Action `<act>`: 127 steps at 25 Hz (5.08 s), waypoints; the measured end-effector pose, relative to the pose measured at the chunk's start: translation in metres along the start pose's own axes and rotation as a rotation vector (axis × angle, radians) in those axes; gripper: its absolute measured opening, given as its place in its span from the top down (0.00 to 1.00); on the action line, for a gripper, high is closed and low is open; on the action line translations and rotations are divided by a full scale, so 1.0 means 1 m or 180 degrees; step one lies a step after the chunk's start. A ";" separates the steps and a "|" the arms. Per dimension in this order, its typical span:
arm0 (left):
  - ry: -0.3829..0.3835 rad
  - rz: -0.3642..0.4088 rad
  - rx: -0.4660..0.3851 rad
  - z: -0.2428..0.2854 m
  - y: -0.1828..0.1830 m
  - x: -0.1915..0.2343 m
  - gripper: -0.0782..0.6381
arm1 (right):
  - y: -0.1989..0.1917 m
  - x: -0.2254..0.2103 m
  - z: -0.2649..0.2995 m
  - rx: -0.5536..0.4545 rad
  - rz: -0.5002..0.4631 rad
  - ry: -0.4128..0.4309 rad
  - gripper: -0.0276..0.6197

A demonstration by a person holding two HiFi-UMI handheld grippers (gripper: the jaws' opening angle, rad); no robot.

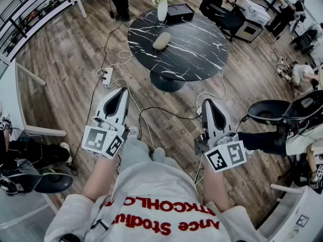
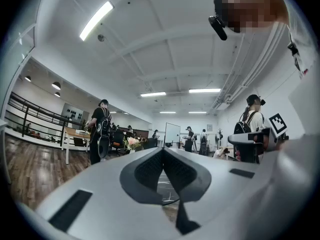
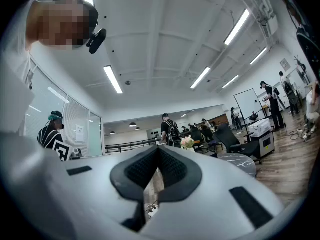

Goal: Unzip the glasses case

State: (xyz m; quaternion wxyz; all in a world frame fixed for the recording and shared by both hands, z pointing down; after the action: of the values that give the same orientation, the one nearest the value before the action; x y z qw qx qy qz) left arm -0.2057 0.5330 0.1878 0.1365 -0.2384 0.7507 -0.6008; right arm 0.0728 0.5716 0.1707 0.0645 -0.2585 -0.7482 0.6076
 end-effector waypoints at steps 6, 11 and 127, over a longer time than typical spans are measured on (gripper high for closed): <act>-0.0003 0.0033 -0.0035 0.013 0.000 0.002 0.89 | -0.002 -0.004 0.009 0.0023 -0.0080 0.0043 0.93; -0.0034 0.0097 -0.0049 0.030 0.001 0.004 0.89 | -0.001 -0.012 0.021 -0.0034 0.0000 -0.0004 0.93; -0.0607 -0.1239 0.2925 0.497 -0.422 0.220 0.55 | -0.423 -0.355 0.505 0.3505 -0.1344 0.3657 0.63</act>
State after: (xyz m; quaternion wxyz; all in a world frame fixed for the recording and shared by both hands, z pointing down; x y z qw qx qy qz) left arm -0.0662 -0.0668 0.4945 0.1808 -0.3430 0.3347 -0.8589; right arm 0.0396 -0.0901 0.5189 0.6678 -0.3143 -0.2264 0.6356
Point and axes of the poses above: the fingertips, and each gripper's own axes: z forward along the fingers, x to its left, y out of its top, the point moved 5 cm from there along -z, backward along the fingers, and after that the axes turned 9 degrees about -x, right-handed, at the moved point
